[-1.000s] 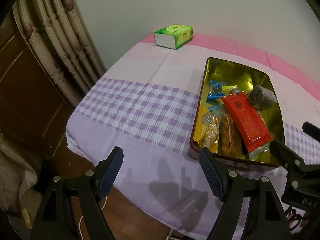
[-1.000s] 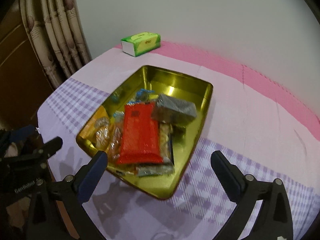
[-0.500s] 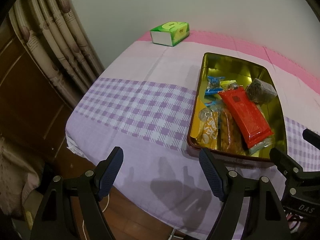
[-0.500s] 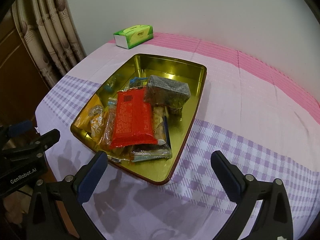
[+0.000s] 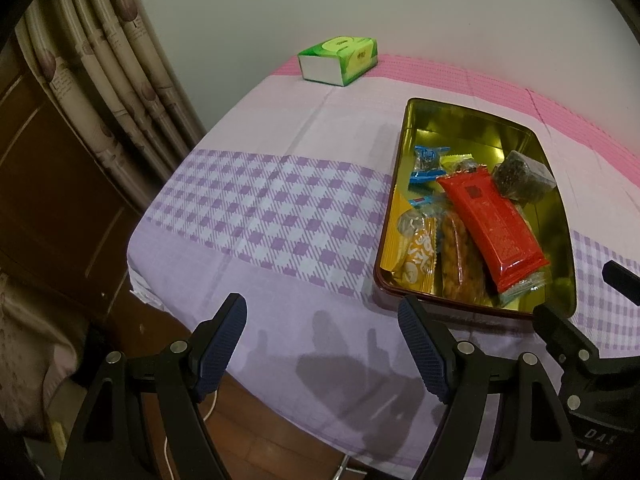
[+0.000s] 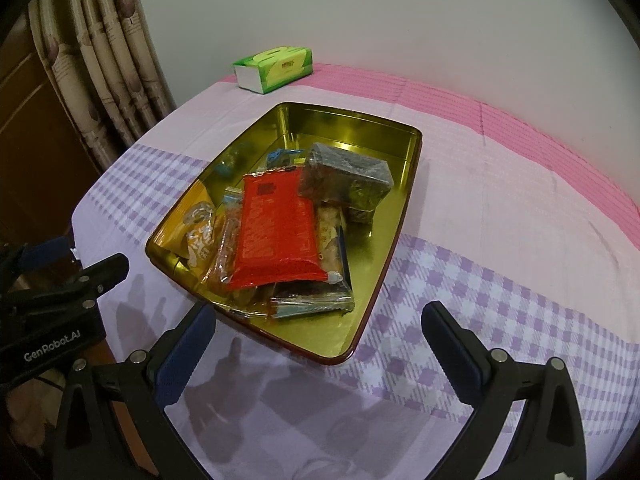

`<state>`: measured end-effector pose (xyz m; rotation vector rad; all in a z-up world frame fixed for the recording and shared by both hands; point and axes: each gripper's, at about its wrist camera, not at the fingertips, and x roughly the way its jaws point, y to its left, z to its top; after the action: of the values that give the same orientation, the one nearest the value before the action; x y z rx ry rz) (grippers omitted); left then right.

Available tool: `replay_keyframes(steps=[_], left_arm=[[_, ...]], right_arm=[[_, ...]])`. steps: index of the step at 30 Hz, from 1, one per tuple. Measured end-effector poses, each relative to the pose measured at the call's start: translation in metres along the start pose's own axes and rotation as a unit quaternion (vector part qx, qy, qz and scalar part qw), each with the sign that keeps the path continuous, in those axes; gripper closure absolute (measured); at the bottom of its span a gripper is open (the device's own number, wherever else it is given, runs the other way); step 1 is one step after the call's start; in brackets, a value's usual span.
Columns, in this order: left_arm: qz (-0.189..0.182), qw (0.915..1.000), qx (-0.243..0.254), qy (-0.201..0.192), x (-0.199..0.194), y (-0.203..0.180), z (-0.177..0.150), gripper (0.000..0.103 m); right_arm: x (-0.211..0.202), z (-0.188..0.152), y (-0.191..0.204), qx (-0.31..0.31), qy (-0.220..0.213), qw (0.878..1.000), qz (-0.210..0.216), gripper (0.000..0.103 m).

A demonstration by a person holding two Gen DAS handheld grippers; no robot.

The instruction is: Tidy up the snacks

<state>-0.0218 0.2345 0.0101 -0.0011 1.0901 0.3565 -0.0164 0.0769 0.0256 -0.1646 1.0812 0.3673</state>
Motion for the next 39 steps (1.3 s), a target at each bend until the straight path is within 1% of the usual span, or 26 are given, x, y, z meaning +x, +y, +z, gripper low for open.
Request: replay_keyframes(steps=[11,39], left_arm=[[0.000,1.0000,-0.001,0.003,0.0011,0.0006,-0.0004,0.025],[0.002,1.0000,0.001,0.005,0.0011,0.0006,-0.0010,0.025]], right_arm=[[0.0040,-0.0009,0.0036,-0.008,0.005,1.000,0.005,0.001],[0.0080,-0.0044,0.0025,-0.008,0.014,1.000,0.004,0.001]])
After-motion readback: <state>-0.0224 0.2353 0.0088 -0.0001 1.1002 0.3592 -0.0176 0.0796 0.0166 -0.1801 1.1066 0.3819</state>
